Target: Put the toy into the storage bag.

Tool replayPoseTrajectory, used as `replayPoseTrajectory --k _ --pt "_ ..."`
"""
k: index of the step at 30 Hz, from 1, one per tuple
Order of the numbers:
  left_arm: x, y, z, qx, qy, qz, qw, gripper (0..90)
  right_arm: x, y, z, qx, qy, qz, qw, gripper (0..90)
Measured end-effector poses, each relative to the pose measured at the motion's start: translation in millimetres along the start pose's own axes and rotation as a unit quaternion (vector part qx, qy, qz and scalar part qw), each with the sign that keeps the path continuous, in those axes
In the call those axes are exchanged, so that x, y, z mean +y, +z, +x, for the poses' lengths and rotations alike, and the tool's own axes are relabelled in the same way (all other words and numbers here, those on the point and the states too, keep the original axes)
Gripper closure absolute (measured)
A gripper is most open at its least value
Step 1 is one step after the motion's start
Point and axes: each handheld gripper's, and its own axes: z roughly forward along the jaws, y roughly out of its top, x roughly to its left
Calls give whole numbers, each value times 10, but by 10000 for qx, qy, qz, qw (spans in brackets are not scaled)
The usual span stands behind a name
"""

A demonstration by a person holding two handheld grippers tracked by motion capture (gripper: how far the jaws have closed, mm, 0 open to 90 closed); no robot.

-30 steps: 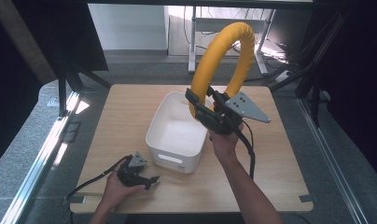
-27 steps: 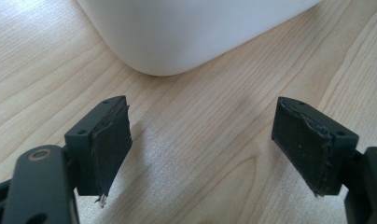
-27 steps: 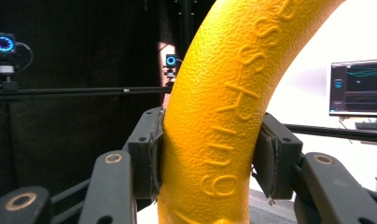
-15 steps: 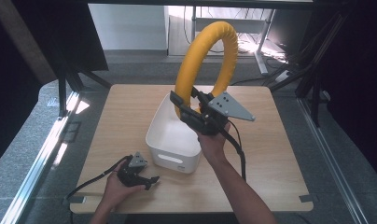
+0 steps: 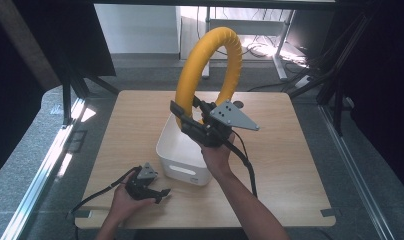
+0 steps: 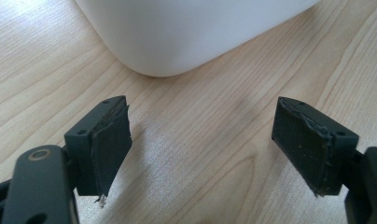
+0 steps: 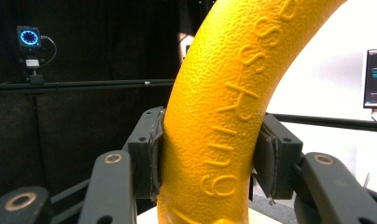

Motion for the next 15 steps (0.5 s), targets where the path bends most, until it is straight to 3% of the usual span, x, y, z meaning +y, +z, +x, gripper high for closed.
replayPoseTrajectory --k 15 --pt "-2 0 -3 6 -3 1 10000 196 -289 67 112 104 177 219 9995 493"
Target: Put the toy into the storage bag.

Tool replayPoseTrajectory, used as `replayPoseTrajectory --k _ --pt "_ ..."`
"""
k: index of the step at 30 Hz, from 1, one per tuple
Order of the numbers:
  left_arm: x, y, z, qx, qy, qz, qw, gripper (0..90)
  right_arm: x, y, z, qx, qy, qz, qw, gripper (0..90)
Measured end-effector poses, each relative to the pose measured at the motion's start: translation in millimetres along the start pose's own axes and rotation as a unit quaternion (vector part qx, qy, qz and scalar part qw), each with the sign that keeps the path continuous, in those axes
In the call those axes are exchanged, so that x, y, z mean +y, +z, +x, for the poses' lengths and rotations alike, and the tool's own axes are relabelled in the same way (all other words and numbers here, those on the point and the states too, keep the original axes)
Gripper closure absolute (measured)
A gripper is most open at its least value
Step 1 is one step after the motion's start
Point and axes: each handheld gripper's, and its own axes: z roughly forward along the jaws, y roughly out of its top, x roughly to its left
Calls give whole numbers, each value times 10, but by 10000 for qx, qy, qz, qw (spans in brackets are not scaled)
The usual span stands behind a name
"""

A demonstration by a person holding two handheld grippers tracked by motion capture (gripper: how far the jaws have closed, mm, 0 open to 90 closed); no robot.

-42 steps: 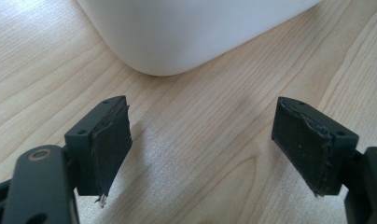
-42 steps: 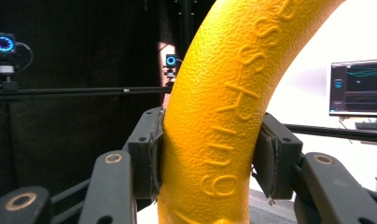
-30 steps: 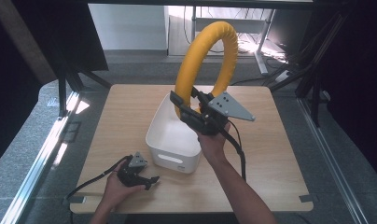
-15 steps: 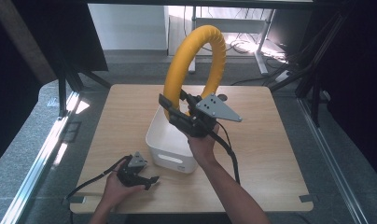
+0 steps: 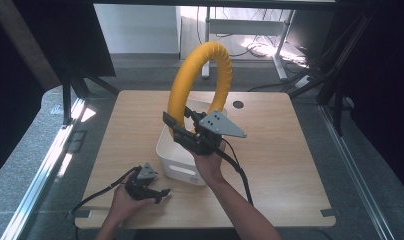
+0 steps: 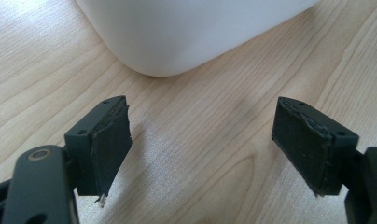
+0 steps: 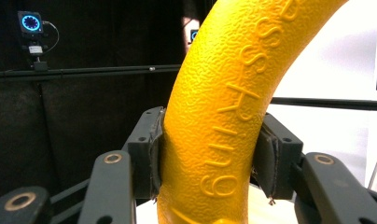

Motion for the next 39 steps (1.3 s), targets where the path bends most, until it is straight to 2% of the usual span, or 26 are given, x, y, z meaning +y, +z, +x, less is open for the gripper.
replayPoseTrajectory --k 14,24,39 --pt "-1 -3 1 2 19 15 10000 196 -138 70 27 -6 91 51 9999 493" --pt "-1 -3 2 6 22 20 10000 195 -245 105 19 -89 173 89 9998 493" --pt "-3 -2 0 12 20 13 10000 195 -414 142 104 -248 243 139 9993 491"
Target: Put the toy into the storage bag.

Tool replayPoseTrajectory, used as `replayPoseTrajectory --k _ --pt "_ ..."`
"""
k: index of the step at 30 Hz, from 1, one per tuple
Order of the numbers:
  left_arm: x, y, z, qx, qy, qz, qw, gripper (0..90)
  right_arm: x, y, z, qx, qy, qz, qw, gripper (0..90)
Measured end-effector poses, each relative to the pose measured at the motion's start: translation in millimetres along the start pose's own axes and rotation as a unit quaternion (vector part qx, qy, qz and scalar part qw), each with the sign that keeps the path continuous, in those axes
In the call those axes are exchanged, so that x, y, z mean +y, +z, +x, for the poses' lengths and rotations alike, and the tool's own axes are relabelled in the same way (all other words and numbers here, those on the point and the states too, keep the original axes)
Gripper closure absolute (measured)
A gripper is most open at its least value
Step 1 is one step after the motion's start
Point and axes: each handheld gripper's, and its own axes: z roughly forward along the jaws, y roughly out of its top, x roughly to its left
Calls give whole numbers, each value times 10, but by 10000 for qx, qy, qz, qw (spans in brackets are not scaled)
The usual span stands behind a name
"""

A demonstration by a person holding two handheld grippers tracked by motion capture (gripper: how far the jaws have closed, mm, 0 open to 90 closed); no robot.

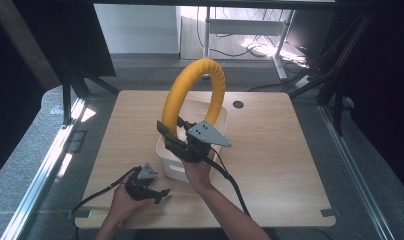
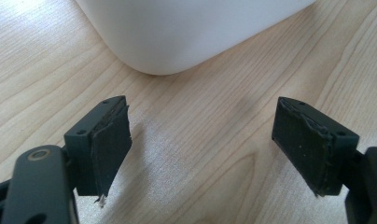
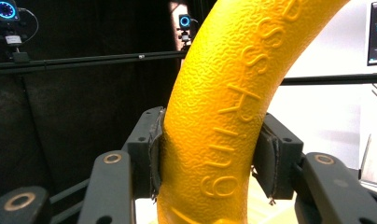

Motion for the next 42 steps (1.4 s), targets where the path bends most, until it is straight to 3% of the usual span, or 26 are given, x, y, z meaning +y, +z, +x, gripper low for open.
replayPoseTrajectory --k 23,33,37,42 --pt "-1 9 -2 -11 6 21 10000 195 -212 36 -1 -88 207 342 9992 484" --pt "-1 9 -2 -11 5 33 10000 194 -248 10 19 -154 107 449 9988 471" --pt "-1 14 -2 -16 7 48 10000 194 -256 -10 25 -242 -49 518 9984 449" --pt "-2 20 -2 -22 8 61 10000 194 -254 -26 -13 -245 -11 648 9976 435"
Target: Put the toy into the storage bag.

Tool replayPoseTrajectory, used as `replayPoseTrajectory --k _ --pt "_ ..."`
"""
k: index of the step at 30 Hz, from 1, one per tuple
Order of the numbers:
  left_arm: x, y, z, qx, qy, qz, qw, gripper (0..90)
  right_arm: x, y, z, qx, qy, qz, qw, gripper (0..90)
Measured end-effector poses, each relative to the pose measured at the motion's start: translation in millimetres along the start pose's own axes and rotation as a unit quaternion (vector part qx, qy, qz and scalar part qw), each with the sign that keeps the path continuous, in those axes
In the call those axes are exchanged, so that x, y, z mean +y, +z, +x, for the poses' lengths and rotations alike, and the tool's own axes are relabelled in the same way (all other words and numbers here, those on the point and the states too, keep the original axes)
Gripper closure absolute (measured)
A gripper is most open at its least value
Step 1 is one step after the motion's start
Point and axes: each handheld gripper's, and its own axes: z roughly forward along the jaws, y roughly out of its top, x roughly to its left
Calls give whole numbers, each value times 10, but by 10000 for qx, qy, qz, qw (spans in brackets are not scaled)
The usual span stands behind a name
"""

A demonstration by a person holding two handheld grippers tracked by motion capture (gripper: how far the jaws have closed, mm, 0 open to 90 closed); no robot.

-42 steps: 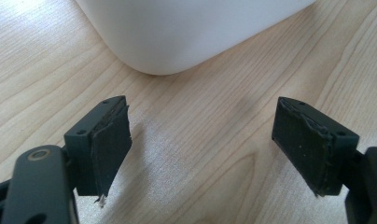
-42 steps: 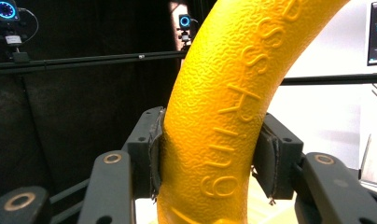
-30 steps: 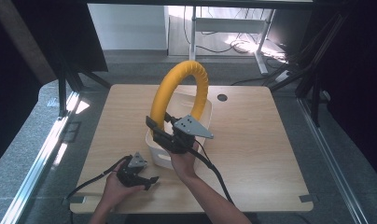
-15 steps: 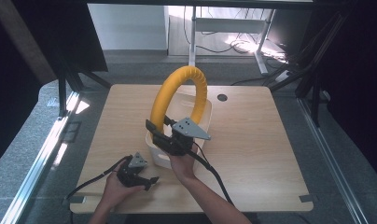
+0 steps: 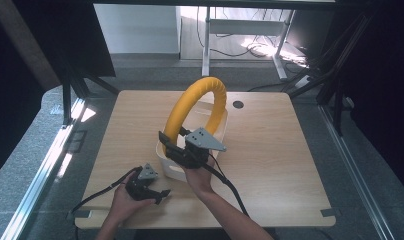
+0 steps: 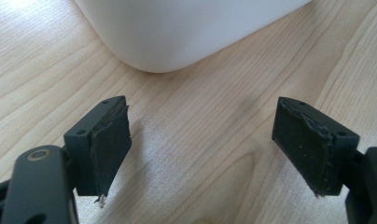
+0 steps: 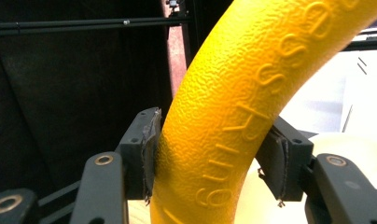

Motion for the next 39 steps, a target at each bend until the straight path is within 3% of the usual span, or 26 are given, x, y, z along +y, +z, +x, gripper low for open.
replayPoseTrajectory --k 5,9,10,12,14,16,22,32,39 --pt "0 7 2 -9 -3 10 10000 193 -8 1 -30 47 -33 117 9999 401" --pt "-3 18 0 -42 -21 15 10000 192 0 19 -90 109 116 371 9992 260" --pt "-3 20 0 -41 -17 19 10000 192 -14 28 -123 124 199 457 9987 271" --pt "-9 25 -5 -41 -13 47 10000 190 -2 -2 -132 88 106 360 9993 264" --pt "-23 27 -12 -53 -10 60 10000 188 25 -20 -149 116 249 381 9989 251" --pt "-54 13 -7 -83 -114 12 9999 188 57 -41 -164 99 372 397 9985 230" --pt "-83 -52 18 24 -238 -94 9997 189 102 -81 -189 54 437 477 9979 209" --pt "-92 -58 38 68 -246 -100 9996 189 87 -151 -273 -77 603 659 9960 170" --pt "-100 -93 21 76 -221 -140 9996 188 87 -261 -316 -190 590 605 9962 169"
